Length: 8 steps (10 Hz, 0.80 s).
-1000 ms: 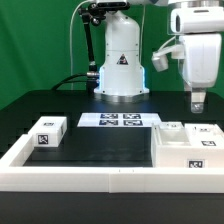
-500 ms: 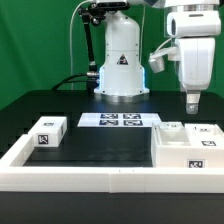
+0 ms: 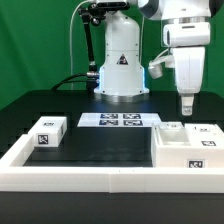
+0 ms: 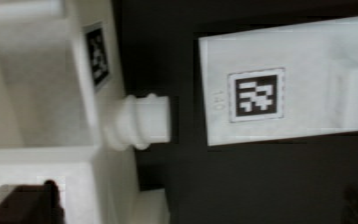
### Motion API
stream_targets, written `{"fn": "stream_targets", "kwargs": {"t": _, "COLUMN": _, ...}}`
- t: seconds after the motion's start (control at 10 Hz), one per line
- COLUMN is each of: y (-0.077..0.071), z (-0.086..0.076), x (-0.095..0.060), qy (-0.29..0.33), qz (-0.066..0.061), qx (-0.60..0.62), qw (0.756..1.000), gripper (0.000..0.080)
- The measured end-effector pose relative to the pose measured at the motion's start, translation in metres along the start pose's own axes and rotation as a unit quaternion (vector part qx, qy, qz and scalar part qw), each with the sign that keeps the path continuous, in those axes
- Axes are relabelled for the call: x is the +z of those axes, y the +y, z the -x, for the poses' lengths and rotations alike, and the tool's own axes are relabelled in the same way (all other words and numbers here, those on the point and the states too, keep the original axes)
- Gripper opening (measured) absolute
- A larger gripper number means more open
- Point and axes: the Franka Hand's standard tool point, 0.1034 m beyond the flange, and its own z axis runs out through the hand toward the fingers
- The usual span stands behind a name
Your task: Assemble cabinet
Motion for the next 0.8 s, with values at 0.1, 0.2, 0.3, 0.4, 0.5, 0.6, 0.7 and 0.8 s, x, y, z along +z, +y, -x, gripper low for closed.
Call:
{"fn": "stream_targets", "kwargs": {"t": 0.1, "y": 0.001, "z": 0.0, "x": 0.0, "qy": 0.0, "qz": 0.0, "qx": 0.0, "qw": 1.0, "gripper": 0.0797}}
{"fn": "stream_targets", "kwargs": {"t": 0.2, "y": 0.0, "z": 0.0, "x": 0.001, "qy": 0.0, "qz": 0.0, "qx": 0.0, "qw": 1.0, "gripper": 0.0797}}
{"fn": "stream_targets", "kwargs": {"t": 0.3, "y": -0.001, "z": 0.001, "x": 0.001, "qy": 0.0, "qz": -0.002, "qx": 0.0, "qw": 1.0, "gripper": 0.0797}}
{"fn": "stream_targets", "kwargs": {"t": 0.4, "y": -0.017, "z": 0.005, "x": 0.009, "qy": -0.004, "qz": -0.014, "qx": 0.0, "qw": 1.0, "gripper": 0.0797}}
{"fn": "stream_targets", "kwargs": {"t": 0.5, "y": -0.027, "z": 0.008, "x": 0.014, "qy": -0.004, "qz": -0.018, "qx": 0.0, "qw": 1.0, "gripper": 0.0797}}
{"fn": "stream_targets", "kwargs": {"t": 0.6, "y": -0.039, "z": 0.011, "x": 0.019, "qy": -0.006, "qz": -0.027, "qx": 0.003, "qw": 1.0, "gripper": 0.0797}}
{"fn": "stream_targets", "kwargs": {"t": 0.7, "y": -0.041, "z": 0.012, "x": 0.02, "qy": -0.007, "qz": -0.029, "qx": 0.004, "qw": 1.0, "gripper": 0.0797}}
{"fn": "stream_targets", "kwargs": {"t": 0.8, "y": -0.047, "z": 0.013, "x": 0.027, "qy": -0.007, "qz": -0.037, "qx": 0.003, "qw": 0.999, "gripper": 0.0797}}
